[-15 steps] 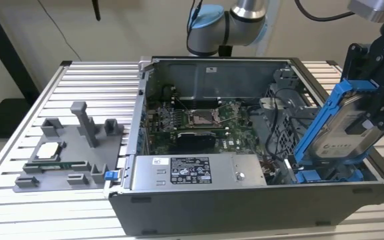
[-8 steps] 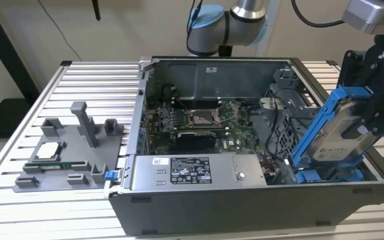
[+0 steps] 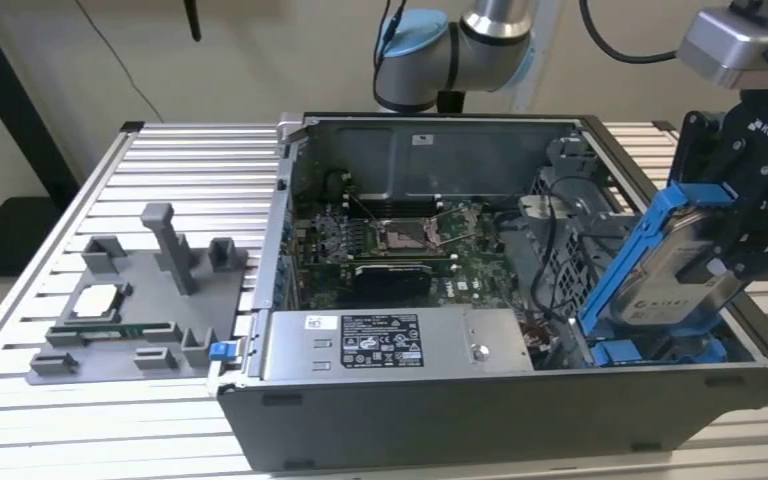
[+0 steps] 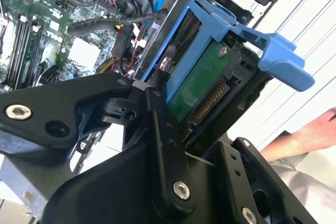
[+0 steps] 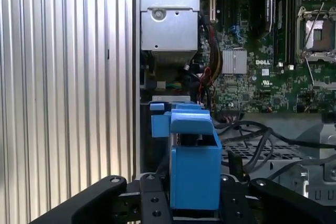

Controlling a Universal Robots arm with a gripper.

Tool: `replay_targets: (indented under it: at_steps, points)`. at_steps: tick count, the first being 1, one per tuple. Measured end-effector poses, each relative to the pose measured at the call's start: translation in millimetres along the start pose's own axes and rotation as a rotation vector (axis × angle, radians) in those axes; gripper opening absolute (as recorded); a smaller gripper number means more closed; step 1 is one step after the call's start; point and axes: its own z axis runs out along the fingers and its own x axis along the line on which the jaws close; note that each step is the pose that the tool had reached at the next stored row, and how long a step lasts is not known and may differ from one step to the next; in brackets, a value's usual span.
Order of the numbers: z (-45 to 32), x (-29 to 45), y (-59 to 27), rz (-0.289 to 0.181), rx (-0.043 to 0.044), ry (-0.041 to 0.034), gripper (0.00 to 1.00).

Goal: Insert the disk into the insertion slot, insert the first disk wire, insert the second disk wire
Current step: 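Insert the disk into the insertion slot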

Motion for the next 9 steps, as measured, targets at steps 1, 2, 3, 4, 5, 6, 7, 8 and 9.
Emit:
replay_targets:
  at_steps: [1,2,3,4,5,6,7,8,9]
  points:
    - [0.7,0.0,-0.3,0.0,-0.0001,-0.0028,0.0]
    - [1.5,0.0,-0.6,0.0,-0.0002,-0.0056,0.0]
    - [2.2,0.0,-1.0,0.0,-0.0003,-0.0085,0.0]
    - [2.9,0.0,-1.5,0.0,-0.0004,-0.0113,0.0]
    - [3.5,0.0,-2.2,0.0,-0.0004,-0.0138,0.0]
    - [3.9,-0.1,-2.8,0.0,-0.0004,-0.0153,0.0]
    - [4.3,0.0,-3.2,0.0,-0.0005,-0.0161,0.0]
    - [4.5,0.0,-3.4,0.0,-0.0005,-0.0163,0.0]
    - [4.9,0.0,-3.6,0.0,-0.0005,-0.0163,0.0]
